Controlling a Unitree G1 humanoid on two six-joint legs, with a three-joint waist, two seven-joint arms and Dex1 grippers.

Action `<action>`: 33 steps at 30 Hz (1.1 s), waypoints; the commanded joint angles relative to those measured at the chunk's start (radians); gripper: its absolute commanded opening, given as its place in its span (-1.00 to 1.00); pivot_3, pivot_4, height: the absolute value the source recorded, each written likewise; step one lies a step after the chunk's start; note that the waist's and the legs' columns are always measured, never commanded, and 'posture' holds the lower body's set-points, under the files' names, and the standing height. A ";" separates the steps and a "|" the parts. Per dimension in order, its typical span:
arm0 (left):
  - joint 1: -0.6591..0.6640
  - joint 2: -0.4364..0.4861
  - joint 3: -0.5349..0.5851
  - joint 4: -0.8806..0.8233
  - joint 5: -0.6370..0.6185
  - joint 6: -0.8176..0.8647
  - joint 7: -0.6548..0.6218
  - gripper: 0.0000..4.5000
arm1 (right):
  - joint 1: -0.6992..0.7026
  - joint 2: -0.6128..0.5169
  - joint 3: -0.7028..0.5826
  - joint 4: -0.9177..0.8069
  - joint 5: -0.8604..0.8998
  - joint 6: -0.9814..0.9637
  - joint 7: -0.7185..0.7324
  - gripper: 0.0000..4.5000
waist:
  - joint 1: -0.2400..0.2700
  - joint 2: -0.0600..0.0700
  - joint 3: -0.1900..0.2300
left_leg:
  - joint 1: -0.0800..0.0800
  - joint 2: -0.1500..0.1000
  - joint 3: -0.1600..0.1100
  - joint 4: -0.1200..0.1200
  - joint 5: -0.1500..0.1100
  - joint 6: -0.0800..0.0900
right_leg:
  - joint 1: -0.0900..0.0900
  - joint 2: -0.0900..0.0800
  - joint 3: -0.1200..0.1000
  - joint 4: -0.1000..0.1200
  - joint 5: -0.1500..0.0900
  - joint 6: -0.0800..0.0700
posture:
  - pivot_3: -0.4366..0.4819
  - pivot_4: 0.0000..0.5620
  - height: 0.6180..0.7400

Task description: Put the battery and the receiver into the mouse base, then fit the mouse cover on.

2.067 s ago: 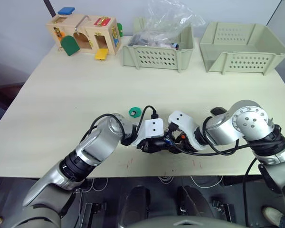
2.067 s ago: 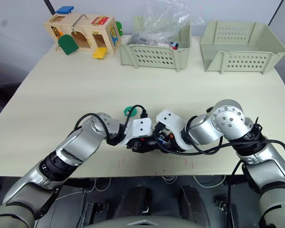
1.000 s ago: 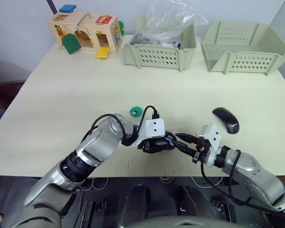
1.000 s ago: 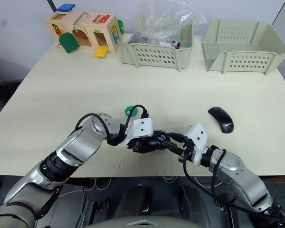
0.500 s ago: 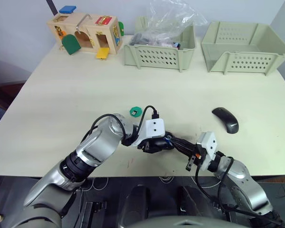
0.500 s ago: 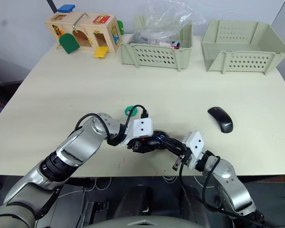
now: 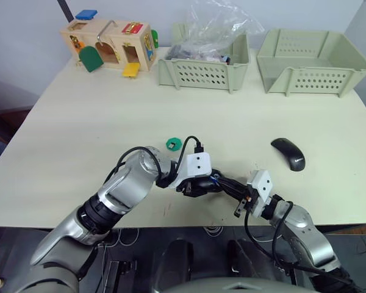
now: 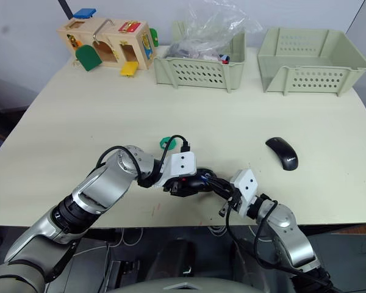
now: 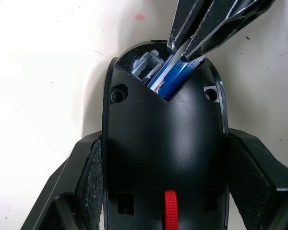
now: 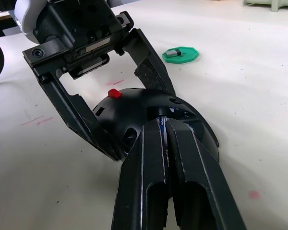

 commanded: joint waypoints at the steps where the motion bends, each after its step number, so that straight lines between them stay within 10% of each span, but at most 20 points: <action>1: 0.014 -0.005 -0.032 -0.019 -0.008 0.008 -0.004 0.30 | -0.006 0.013 0.011 0.055 -0.033 0.022 -0.019 -0.93 | 0.000 0.000 0.000 | 0.001 0.000 0.001 0.000 0.000 0.000 | 0.000 0.000 0.001 0.000 0.000 0.000 | -0.05 -0.47 1.00; 12: 0.012 -0.003 -0.033 -0.023 -0.011 0.021 -0.005 0.30 | -0.029 -0.044 0.066 0.096 -0.103 0.242 -0.029 -0.93 | -0.001 -0.003 -0.008 | 0.004 0.001 0.004 -0.001 0.000 0.000 | 0.000 0.001 0.004 0.001 0.001 -0.001 | -0.05 -0.47 1.00; 21: 0.005 -0.004 -0.032 0.004 -0.006 0.003 -0.005 0.30 | -0.027 -0.162 -0.151 -0.200 0.185 0.320 0.117 -0.93 | 0.002 -0.002 -0.007 | 0.002 0.000 0.004 -0.001 0.000 0.000 | 0.000 0.000 0.004 0.000 0.002 -0.004 | -0.05 -0.47 1.00; 33: 0.004 -0.010 -0.018 0.024 -0.017 -0.003 -0.012 0.30 | 0.245 -0.572 -0.713 -0.331 0.448 0.346 0.497 0.79 | 0.003 -0.002 -0.005 | 0.002 0.000 0.005 -0.001 0.000 0.000 | 0.000 0.001 0.005 0.000 0.000 0.000 | -0.05 -0.47 1.00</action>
